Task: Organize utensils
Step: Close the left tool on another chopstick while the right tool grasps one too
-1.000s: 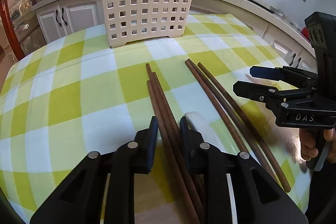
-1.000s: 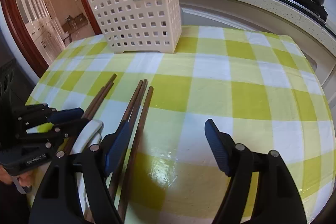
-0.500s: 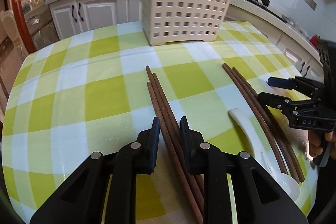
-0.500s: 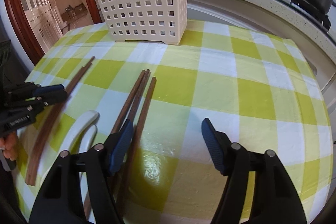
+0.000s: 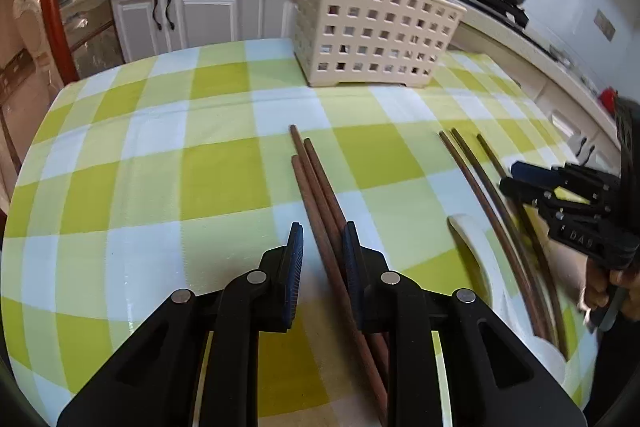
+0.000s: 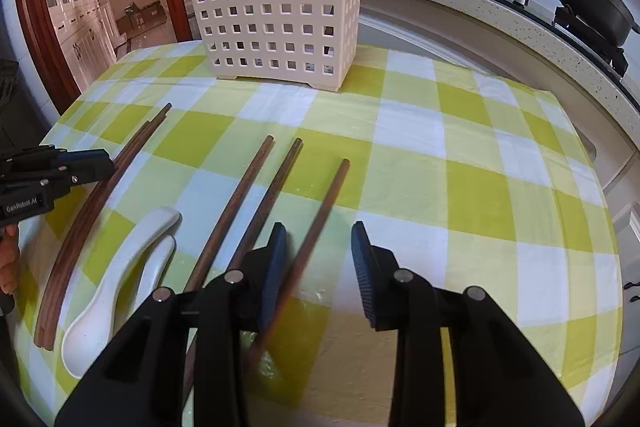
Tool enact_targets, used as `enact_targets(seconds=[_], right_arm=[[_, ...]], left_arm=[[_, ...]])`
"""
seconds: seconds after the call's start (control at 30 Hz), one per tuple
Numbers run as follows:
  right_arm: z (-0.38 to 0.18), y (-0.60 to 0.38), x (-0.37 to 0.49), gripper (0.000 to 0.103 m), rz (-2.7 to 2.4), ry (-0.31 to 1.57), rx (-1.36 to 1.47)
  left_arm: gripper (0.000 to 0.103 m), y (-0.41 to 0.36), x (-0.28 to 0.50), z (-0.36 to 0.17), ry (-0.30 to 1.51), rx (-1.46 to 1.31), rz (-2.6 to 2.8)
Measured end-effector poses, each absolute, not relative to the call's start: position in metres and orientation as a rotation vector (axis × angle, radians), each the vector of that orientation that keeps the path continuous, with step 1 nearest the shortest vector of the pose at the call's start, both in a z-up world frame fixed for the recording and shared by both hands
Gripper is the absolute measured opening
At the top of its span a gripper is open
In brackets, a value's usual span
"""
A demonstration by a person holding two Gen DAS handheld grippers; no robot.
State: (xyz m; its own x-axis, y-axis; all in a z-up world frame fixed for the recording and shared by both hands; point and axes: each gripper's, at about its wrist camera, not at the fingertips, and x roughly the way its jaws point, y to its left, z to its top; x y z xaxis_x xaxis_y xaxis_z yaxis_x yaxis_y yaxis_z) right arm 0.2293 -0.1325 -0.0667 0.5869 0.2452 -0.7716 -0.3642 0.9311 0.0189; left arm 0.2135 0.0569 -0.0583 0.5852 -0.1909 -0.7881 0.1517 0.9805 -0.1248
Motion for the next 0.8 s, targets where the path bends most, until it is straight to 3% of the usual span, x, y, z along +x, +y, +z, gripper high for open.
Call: enact_targets(seconds=[0.17, 0.37, 0.47, 0.8], right_arm=[[-0.066, -0.129, 0.228, 0.019, 0.386, 0.872, -0.154], [-0.066, -0.13, 0.228, 0.017, 0.394, 0.873, -0.144], [-0.067, -0.129, 0.228, 0.011, 0.397, 0.871, -0.147], [-0.066, -0.13, 0.228, 0.009, 0.407, 0.874, -0.14]], left_arm=[[0.018, 0.064, 0.214, -0.058, 0.933, -0.059, -0.193], [0.018, 0.072, 0.213, -0.055, 0.929, -0.119, -0.19], [0.018, 0.069, 0.214, -0.057, 0.934, -0.091, -0.186], [0.017, 0.071, 0.212, -0.056, 0.936, -0.09, -0.159]])
